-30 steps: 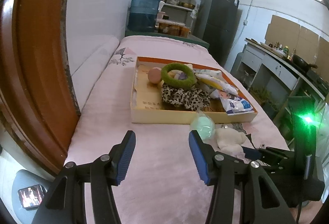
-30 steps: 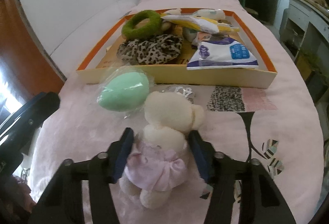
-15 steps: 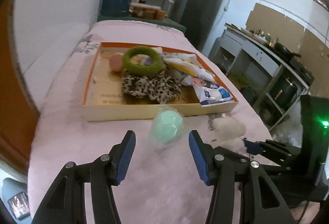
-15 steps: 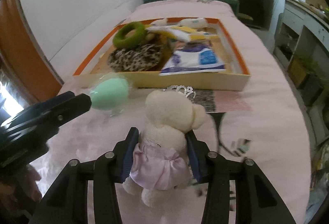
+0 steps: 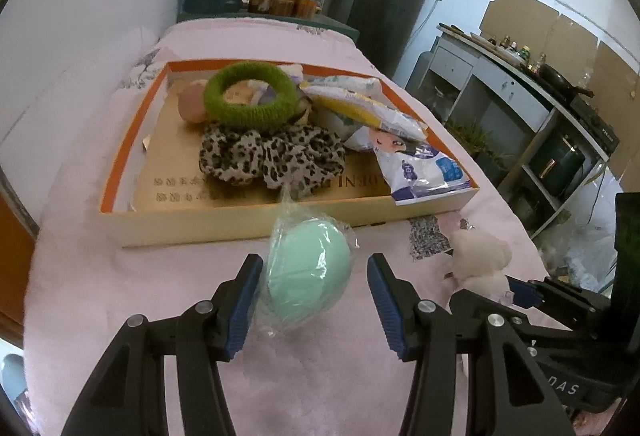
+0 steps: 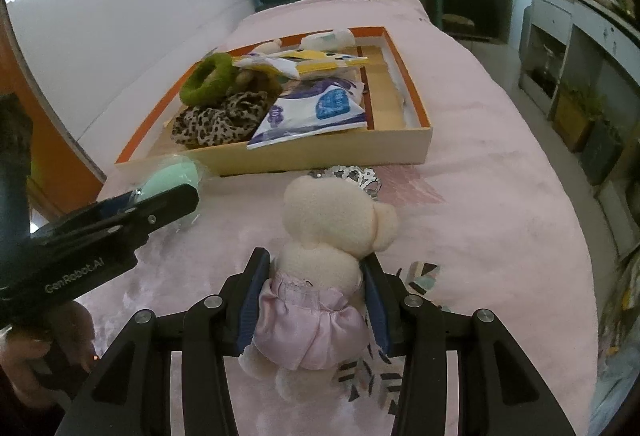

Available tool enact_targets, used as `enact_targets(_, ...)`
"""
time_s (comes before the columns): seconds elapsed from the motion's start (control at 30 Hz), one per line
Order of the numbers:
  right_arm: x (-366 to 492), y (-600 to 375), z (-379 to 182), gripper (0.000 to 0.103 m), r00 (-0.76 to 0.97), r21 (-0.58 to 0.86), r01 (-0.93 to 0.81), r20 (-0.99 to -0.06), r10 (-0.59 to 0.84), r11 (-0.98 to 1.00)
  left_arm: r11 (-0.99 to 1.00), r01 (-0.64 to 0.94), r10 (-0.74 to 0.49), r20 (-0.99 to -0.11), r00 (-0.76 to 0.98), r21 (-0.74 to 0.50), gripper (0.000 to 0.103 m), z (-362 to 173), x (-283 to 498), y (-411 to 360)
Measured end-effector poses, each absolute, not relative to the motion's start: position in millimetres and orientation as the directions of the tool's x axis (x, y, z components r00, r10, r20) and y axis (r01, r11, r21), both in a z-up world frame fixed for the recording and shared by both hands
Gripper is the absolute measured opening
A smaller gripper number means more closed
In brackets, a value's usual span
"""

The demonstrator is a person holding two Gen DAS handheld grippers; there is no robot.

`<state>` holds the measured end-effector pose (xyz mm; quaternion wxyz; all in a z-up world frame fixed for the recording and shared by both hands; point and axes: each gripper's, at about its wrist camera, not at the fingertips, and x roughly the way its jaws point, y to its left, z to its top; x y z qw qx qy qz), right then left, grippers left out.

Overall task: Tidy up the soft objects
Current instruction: 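Grasp the pink-dressed teddy bear with right gripper while left grasps the green egg bag, then lift and carry the green egg bag and teddy bear over the box lid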

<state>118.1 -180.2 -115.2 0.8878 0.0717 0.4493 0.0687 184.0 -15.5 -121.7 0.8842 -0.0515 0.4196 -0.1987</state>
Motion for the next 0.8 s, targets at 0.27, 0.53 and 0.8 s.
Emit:
enact_targets(0.27,119.1,-182.4,-119.6,0.047,0.583,0.205,-0.054,-0.788,0.198,0.977,0.909,0.305,-0.414,-0.717,0.561,-0.286,0.042,-127.9,180.5,-16.1)
enact_targets(0.53,119.0,-182.5,-119.6,0.047,0.584,0.201,-0.054,-0.788,0.195,0.978,0.905,0.296,-0.424,-0.698,0.577,-0.304,0.041,-123.4,175.2,-13.0)
enact_targets(0.8,117.2,-179.9,-113.8,0.047,0.595,0.193,-0.06,-0.781,0.19,0.979,0.911,0.306,-0.41,-0.68,0.608,-0.276,0.041,-108.1,163.2,-13.6)
